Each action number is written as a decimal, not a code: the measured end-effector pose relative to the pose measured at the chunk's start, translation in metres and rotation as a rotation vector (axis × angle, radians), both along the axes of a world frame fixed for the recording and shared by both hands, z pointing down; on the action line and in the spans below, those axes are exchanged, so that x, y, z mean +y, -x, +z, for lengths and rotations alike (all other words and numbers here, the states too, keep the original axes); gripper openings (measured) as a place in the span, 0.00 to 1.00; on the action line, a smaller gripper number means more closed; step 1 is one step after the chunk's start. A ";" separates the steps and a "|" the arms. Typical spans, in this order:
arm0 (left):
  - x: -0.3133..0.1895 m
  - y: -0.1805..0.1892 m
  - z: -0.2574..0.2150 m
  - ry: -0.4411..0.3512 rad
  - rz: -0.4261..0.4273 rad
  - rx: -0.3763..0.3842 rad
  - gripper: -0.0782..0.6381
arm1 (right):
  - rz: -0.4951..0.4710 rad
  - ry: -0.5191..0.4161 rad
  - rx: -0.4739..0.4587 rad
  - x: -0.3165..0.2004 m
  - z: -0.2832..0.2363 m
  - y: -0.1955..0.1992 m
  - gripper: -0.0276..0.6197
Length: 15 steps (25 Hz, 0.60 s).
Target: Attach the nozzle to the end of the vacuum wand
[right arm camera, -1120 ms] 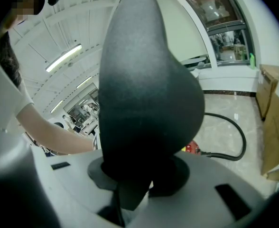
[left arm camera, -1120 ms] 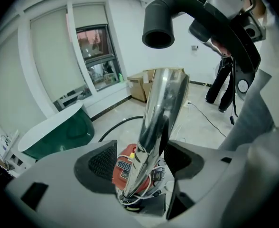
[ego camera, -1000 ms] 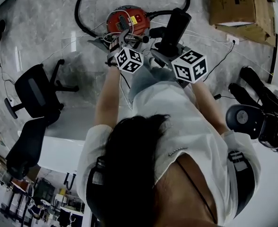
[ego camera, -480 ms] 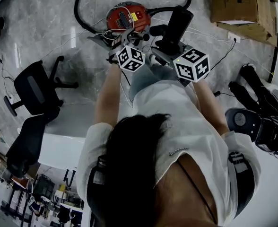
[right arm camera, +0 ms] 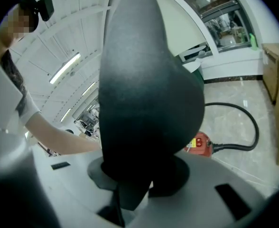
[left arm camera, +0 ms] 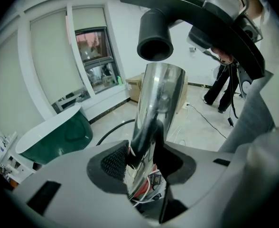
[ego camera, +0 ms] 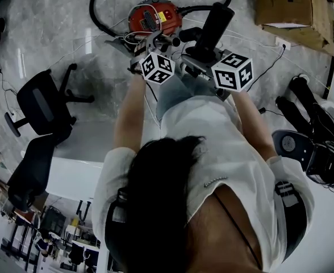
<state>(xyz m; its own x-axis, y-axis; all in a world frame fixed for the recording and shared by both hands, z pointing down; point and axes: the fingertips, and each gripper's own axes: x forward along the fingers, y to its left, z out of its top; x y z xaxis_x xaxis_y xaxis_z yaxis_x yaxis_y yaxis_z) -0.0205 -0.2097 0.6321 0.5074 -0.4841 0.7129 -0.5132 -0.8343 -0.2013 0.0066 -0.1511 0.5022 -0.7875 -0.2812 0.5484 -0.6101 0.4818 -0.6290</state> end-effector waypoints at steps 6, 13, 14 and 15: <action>-0.001 0.000 0.000 -0.005 0.013 -0.006 0.34 | -0.067 0.048 -0.005 0.001 0.008 -0.001 0.21; 0.000 -0.001 0.000 -0.009 0.019 -0.004 0.34 | -0.068 0.130 -0.129 -0.005 0.006 -0.002 0.21; 0.001 -0.001 0.000 -0.009 0.020 -0.004 0.34 | -0.058 0.147 -0.147 -0.006 0.006 -0.003 0.21; 0.001 -0.001 0.001 -0.010 0.020 -0.004 0.34 | -0.054 0.168 -0.166 -0.007 0.006 -0.003 0.21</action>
